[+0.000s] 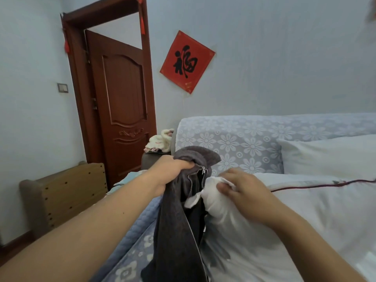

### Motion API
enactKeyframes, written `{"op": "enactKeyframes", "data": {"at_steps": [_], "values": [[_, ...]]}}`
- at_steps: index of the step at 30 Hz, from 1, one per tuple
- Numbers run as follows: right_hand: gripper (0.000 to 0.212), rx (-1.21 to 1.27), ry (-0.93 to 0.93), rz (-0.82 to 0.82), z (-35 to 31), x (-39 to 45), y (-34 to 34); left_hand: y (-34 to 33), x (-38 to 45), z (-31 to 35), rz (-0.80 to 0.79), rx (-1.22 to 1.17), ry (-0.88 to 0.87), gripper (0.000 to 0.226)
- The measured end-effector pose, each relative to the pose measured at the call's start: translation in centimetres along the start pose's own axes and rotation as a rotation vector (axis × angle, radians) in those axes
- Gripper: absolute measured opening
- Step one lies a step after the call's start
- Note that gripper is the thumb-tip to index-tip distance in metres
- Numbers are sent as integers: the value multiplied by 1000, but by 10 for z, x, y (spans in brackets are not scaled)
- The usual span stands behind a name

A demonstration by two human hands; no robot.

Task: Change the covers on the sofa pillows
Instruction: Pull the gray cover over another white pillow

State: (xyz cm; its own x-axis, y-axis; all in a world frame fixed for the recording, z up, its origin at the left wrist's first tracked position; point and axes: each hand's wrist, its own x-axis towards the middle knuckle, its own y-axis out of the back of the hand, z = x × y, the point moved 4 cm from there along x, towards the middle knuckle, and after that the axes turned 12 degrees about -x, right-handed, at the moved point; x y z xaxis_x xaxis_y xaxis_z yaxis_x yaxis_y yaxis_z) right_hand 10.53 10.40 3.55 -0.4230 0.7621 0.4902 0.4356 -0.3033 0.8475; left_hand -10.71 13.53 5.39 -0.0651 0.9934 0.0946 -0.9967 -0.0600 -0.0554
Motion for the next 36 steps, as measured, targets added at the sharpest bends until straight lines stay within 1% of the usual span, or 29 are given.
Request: {"op": "enactKeyframes", "data": {"at_steps": [2, 3, 5, 6, 8, 11, 14, 17, 20, 21, 23, 26, 28, 30, 33, 35, 36], "values": [[33, 73, -49, -4, 3, 3, 1, -2, -1, -2, -20, -17, -30, 21], [29, 101, -61, 11, 4, 4, 0, -4, -2, -3, -31, -15, -46, 21], [12, 146, -84, 46, 6, 8, -3, -9, -5, -7, -54, 14, -82, 21], [9, 157, -100, 49, 6, 10, -5, -12, -7, -8, -63, 35, -101, 20], [14, 137, -128, 63, 5, 10, -7, -17, -11, -11, -62, 48, -119, 18], [19, 12, -168, 114, 4, 9, -6, -15, -13, -11, -59, 16, -120, 20], [22, -35, -225, 148, 6, 5, -6, -9, -12, -10, -16, 58, -154, 17], [18, -19, -178, 140, 1, 4, -9, -10, -16, -11, 19, 168, -230, 13], [25, -7, -139, 162, -9, 7, -13, -16, -23, -11, 0, 239, -276, 14], [25, -5, -142, 178, -11, 8, -15, -17, -25, -11, -12, 263, -287, 17], [20, -7, -178, 210, -9, 8, -17, -16, -27, -9, -41, 290, -309, 14], [20, 35, -244, 224, -2, 7, -15, -13, -34, -6, -53, 341, -341, 19], [18, 72, -228, 195, -2, 8, -15, -13, -34, -8, -58, 371, -327, 20], [16, 91, -195, 160, -6, 8, -15, -13, -35, -10, -72, 386, -294, 26], [17, 99, -168, 164, -7, 9, -16, -13, -34, -11, -121, 363, -269, 27], [18, 114, -154, 165, -5, 8, -17, -13, -37, -13, -198, 261, -204, 31], [17, 121, -153, 164, -4, 9, -17, -10, -36, -14, -242, 158, -129, 40]]}}
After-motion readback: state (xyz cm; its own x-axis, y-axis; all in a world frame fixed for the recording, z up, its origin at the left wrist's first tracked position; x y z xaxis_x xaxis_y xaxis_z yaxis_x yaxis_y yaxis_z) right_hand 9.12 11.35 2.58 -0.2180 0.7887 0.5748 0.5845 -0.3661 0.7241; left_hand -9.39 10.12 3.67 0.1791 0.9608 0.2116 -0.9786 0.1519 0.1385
